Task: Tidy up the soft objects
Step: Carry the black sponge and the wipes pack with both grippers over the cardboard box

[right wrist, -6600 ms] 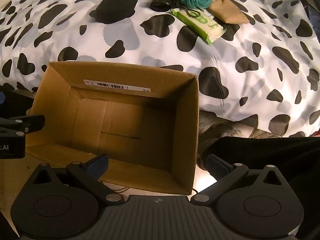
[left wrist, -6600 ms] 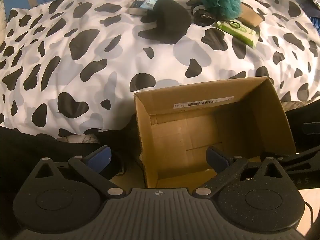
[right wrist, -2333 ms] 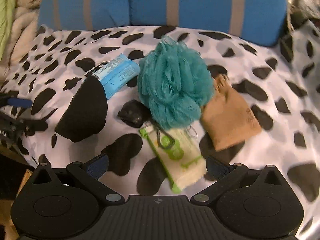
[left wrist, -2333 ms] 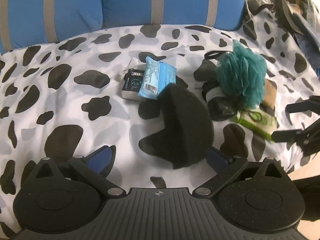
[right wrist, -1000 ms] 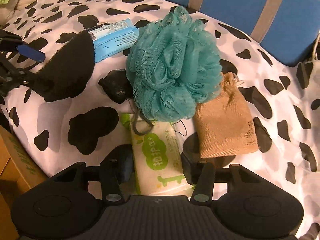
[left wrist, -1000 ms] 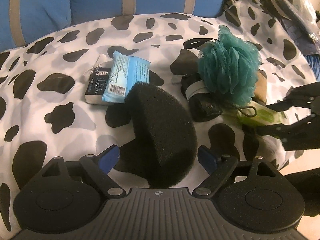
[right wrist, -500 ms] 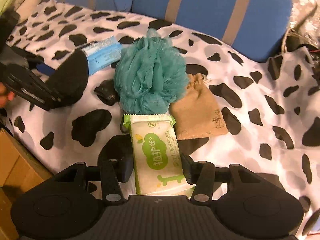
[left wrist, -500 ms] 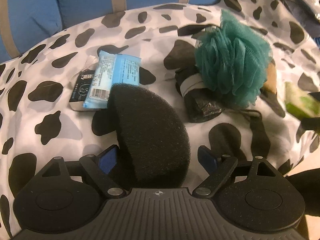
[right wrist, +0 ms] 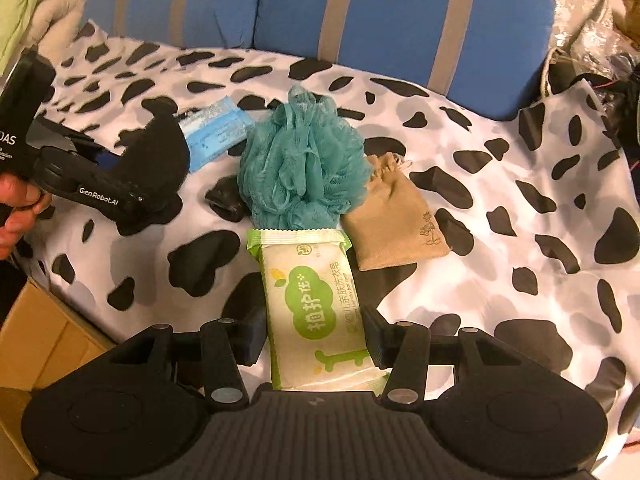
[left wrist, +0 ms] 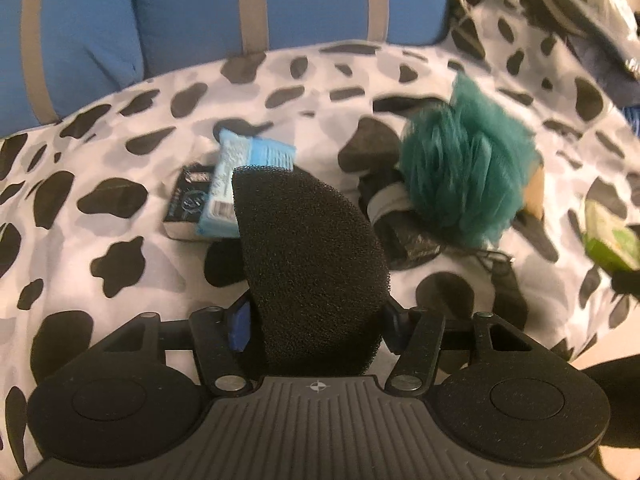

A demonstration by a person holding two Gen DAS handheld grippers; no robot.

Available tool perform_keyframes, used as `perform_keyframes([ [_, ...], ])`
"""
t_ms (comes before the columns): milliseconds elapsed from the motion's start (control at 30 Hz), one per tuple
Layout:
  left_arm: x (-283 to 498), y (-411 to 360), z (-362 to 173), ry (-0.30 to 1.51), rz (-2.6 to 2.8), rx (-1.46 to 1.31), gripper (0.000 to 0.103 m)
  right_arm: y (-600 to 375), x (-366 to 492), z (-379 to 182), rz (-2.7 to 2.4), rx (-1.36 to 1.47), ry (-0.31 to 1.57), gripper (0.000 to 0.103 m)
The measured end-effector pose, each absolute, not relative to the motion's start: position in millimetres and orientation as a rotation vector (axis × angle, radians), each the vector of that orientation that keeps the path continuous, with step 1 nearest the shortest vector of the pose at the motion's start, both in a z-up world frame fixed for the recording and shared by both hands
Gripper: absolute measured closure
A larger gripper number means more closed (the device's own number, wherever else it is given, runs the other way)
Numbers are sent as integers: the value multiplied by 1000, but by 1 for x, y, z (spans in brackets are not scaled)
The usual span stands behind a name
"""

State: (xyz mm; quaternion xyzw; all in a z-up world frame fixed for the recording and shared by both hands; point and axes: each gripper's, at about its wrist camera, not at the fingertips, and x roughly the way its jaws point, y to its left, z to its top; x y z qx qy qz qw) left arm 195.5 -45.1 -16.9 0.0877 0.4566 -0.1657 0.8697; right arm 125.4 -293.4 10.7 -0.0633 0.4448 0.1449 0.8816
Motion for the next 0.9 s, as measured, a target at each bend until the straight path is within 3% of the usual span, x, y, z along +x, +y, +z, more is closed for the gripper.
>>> perform_keyframes([
  [400,150,-23,16,902,-403,86,44,-266,109,16,331,-124,931,51],
  [900,76,-3,11,990,-457,76,44,-221,67,19,475,-183,929,51],
])
